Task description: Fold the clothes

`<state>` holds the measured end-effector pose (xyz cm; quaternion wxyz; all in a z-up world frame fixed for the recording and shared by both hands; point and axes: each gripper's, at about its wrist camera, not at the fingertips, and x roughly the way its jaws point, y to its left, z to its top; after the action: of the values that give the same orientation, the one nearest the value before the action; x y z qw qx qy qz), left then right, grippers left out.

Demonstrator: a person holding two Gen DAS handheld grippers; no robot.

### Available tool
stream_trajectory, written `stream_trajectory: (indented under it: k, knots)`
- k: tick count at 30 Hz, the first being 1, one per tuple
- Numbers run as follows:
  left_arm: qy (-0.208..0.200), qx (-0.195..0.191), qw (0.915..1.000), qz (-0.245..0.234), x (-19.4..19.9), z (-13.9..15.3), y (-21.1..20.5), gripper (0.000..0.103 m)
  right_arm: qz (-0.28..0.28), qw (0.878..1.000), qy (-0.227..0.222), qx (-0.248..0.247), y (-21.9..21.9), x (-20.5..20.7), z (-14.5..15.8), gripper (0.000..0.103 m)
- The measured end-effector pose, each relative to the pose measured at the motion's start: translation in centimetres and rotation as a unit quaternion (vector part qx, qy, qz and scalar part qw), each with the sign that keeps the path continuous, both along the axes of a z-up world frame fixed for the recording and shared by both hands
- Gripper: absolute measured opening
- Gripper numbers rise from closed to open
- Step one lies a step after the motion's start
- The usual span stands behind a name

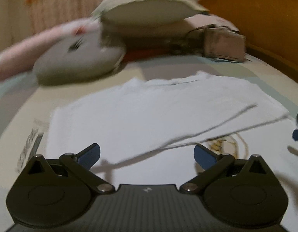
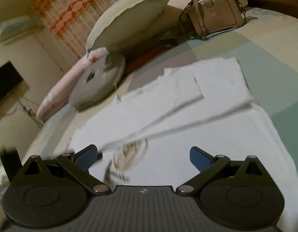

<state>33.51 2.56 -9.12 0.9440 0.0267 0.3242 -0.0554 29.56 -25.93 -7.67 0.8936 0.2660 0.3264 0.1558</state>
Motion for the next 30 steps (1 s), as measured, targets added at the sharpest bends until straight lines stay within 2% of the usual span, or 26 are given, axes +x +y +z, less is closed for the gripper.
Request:
stream_trajectory:
  k: [4, 9, 14, 19, 23, 26, 28, 29, 30]
  knots:
    - [-0.011, -0.048, 0.9987, 0.007, -0.3, 0.9, 1.7, 0.102, 0.002, 0.999, 0.015, 0.034, -0.7, 4.7, 1.0, 0.103]
    - [-0.013, -0.081, 0.9963, 0.026, 0.0, 1.1, 3.2, 0.102, -0.023, 0.995, 0.036, 0.085, -1.7, 7.8, -1.9, 0.103]
    - [-0.013, -0.096, 0.9943, 0.044, 0.4, 1.1, 4.2, 0.102, -0.049, 0.988, 0.056, 0.132, -2.6, 10.8, -4.7, 0.103]
    - [-0.018, -0.119, 0.9914, 0.051, 0.5, 1.2, 4.8, 0.102, -0.076, 0.989, 0.042, 0.116, -2.8, 10.9, -5.2, 0.103]
    - [-0.023, -0.113, 0.9916, 0.058, 0.4, 1.3, 5.0, 0.102, -0.098, 0.989, 0.03, 0.104, -2.9, 11.0, -5.6, 0.1]
    - [-0.024, -0.122, 0.9903, 0.063, 0.4, 1.4, 5.3, 0.102, -0.114, 0.989, 0.022, 0.094, -3.0, 11.1, -5.9, 0.078]
    - [-0.025, -0.124, 0.9899, 0.064, 0.4, 1.4, 5.4, 0.102, -0.125, 0.988, 0.016, 0.088, -3.1, 11.1, -6.1, 0.049]
    - [-0.026, -0.124, 0.9898, 0.065, 0.4, 1.4, 5.4, 0.102, -0.13, 0.988, 0.016, 0.085, -3.2, 11.2, -6.3, 0.042]
    - [-0.027, -0.123, 0.9898, 0.066, 0.4, 1.4, 5.5, 0.102, -0.134, 0.987, 0.021, 0.086, -3.6, 11.1, -6.5, 0.026]
